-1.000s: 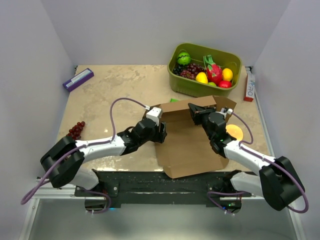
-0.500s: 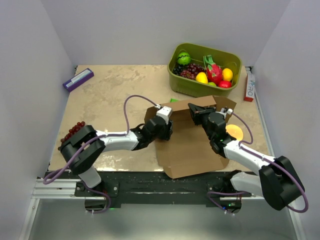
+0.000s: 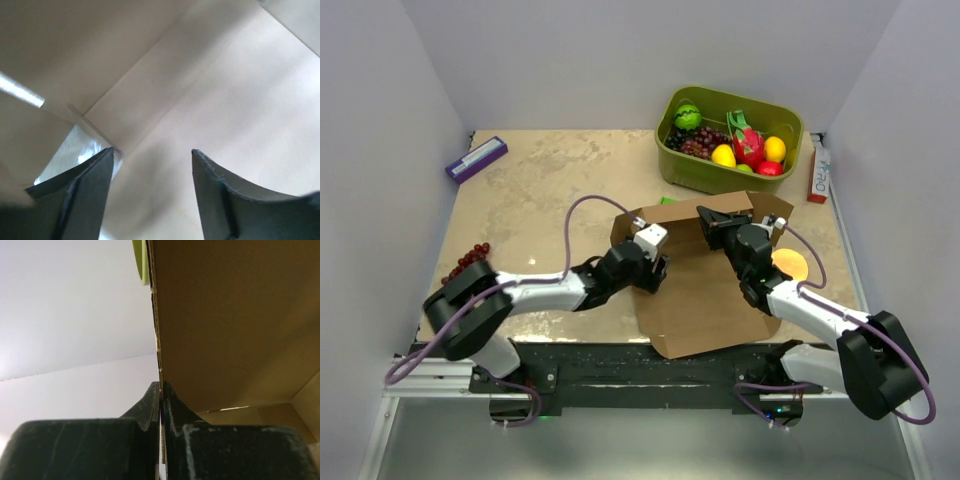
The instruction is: Fold the paper box
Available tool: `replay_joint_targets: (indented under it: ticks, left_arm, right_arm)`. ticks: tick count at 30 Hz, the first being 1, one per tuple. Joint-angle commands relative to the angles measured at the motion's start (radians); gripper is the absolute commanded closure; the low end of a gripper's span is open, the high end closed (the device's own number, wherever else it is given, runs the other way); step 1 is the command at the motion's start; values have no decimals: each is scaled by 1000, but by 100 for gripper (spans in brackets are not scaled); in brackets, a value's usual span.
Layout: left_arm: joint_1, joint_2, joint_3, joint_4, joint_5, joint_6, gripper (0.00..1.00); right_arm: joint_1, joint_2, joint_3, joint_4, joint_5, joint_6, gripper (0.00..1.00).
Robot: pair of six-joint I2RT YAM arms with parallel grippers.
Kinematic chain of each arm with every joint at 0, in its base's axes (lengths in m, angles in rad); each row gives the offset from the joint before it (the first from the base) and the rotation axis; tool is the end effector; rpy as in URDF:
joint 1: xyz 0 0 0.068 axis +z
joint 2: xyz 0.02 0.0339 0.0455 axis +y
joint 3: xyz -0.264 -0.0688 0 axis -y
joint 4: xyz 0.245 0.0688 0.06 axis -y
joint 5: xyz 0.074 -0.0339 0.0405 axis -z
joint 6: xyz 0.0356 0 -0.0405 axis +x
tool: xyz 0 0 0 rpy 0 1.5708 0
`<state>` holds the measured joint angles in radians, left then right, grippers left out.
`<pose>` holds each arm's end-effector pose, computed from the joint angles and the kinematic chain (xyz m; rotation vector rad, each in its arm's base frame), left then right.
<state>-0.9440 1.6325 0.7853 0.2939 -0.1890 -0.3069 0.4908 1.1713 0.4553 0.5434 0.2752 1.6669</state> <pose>0.2026 -0.2683 0.1759 0.5676 2.0853 -0.5389 0.2234 0.1084 0.2226 1.2535 1.4763 1.2998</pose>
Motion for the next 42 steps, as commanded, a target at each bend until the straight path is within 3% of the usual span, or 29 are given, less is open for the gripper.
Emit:
replay_joint_targets:
  ticks: [1,5,10,14,19,25,32,38,42]
  left_arm:
    - [-9,-286,-142,116,149,127,28]
    - [-9,-517,-273,64,244,149,26]
    - [27,-795,-295,-42,278,126,22]
    - [238,-835,-252,-96,304,69,22]
    - [456,-781,-198,-69,240,-82,21]
    - [559,-636,-216,36,164,-198,20]
    - [557,-354,-245,171,261,-205,23]
    - [478,-217,-207,206,332,-123,25]
    - [401,-209,-196,217,339,-69,25]
  right_arm:
    - [6,19,-21,-40,30,-3,100]
    - [6,34,-21,-23,28,1,100]
    - [6,44,-21,-16,16,-6,100]
    - [5,41,-32,-11,12,-4,100]
    - [5,25,-40,-14,10,-6,100]
    - [5,7,-29,-36,12,-15,100]
    - [6,4,-29,-43,10,-13,100]
    - [5,16,-29,-39,16,-12,100]
    - [5,24,-29,-39,21,-10,100]
